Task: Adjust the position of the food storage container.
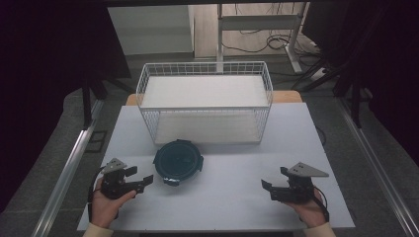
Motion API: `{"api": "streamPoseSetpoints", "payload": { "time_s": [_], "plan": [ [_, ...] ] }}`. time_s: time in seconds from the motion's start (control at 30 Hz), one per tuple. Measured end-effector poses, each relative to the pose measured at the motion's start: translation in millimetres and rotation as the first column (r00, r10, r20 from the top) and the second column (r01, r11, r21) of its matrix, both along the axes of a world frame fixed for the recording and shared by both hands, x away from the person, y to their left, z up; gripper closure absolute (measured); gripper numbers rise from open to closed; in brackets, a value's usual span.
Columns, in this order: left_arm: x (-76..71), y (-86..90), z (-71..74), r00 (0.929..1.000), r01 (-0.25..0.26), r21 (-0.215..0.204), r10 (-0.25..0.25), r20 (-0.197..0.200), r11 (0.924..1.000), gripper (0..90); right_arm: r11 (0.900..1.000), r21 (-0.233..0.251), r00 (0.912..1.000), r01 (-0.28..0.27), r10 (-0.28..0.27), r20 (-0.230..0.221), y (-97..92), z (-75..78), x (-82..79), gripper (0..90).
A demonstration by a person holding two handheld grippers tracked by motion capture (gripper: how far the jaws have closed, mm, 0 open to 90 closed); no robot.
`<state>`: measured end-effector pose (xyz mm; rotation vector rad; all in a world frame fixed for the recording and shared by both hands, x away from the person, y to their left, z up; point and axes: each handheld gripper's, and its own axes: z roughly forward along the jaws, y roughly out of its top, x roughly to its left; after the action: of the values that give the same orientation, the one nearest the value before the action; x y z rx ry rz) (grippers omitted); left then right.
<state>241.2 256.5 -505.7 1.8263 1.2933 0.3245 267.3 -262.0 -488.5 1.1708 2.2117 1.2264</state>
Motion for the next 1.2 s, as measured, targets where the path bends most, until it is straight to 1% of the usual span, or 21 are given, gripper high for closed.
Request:
{"api": "streamPoseSetpoints", "payload": {
  "time_s": [0.17,0.3,0.4,0.57,0.7,0.8,0.93,1.03,1.07,1.1,1.13,1.17,1.2],
  "plan": [
    [-0.9,-1.3,0.9,1.0000,0.002,0.000,-0.002,0.005,1.0000,21.7,1.0000,0.004,0.9999,0.001,-0.001,-0.010,-2.7,-1.2,0.5,13.9],
    [-1.1,-1.2,0.9,1.0000,0.001,0.000,-0.001,0.004,1.0000,21.7,0.9997,0.018,0.9997,-0.019,0.019,-0.011,-2.8,-1.5,0.5,14.5],
    [-0.8,-1.1,0.6,1.0000,0.002,0.001,-0.002,0.004,1.0000,21.7,0.9995,0.016,0.9996,-0.025,0.026,-0.011,-2.3,-1.7,0.4,14.8],
    [-1.3,-1.2,1.4,1.0000,0.004,0.001,-0.004,0.006,1.0000,22.1,0.9997,0.015,0.9997,-0.021,0.021,-0.010,-3.0,-2.1,0.9,15.0],
    [-1.6,-0.1,2.9,1.0000,0.001,-0.005,-0.001,0.007,1.0000,22.3,0.9997,0.008,0.9997,-0.022,0.022,-0.010,-3.1,-3.0,1.1,15.0],
    [-1.6,0.9,3.6,1.0000,0.005,-0.019,-0.005,0.007,0.9998,22.4,0.9998,0.010,0.9998,-0.018,0.018,-0.008,-3.2,-3.3,1.4,14.8],
    [-2.6,1.6,6.6,0.9999,0.005,-0.020,-0.005,0.010,0.9998,23.0,0.9995,0.027,0.9998,-0.018,0.018,-0.009,-3.7,-2.4,1.5,14.7],
    [-3.6,2.8,10.1,0.9998,-0.001,-0.026,0.002,0.021,0.9997,23.2,0.9994,0.030,0.9998,-0.019,0.019,-0.009,-3.6,-2.2,1.3,14.7],
    [-4.4,3.8,13.3,0.9996,-0.002,-0.044,0.003,0.028,0.9990,23.1,0.9994,0.029,0.9997,-0.017,0.018,-0.015,-3.2,-2.6,1.5,14.0],
    [-4.4,3.8,13.3,0.9996,-0.002,-0.044,0.003,0.028,0.9990,23.0,0.9996,0.027,0.9997,-0.013,0.013,-0.019,-3.2,-2.7,1.8,13.6],
    [-4.8,4.4,17.5,0.9993,0.008,-0.056,-0.006,0.037,0.9984,22.8,0.9996,0.026,0.9997,-0.009,0.009,-0.022,-3.3,-3.1,2.5,13.4],
    [-4.8,4.4,17.5,0.9993,0.008,-0.056,-0.006,0.037,0.9984,22.9,0.9996,0.026,0.9997,-0.009,0.009,-0.022,-3.3,-3.1,2.5,13.4],
    [-4.7,4.4,20.8,0.9989,0.012,-0.060,-0.010,0.045,0.9981,22.9,0.9995,0.030,0.9996,0.005,-0.004,-0.028,-4.3,-3.3,3.0,13.4]
  ]
}}
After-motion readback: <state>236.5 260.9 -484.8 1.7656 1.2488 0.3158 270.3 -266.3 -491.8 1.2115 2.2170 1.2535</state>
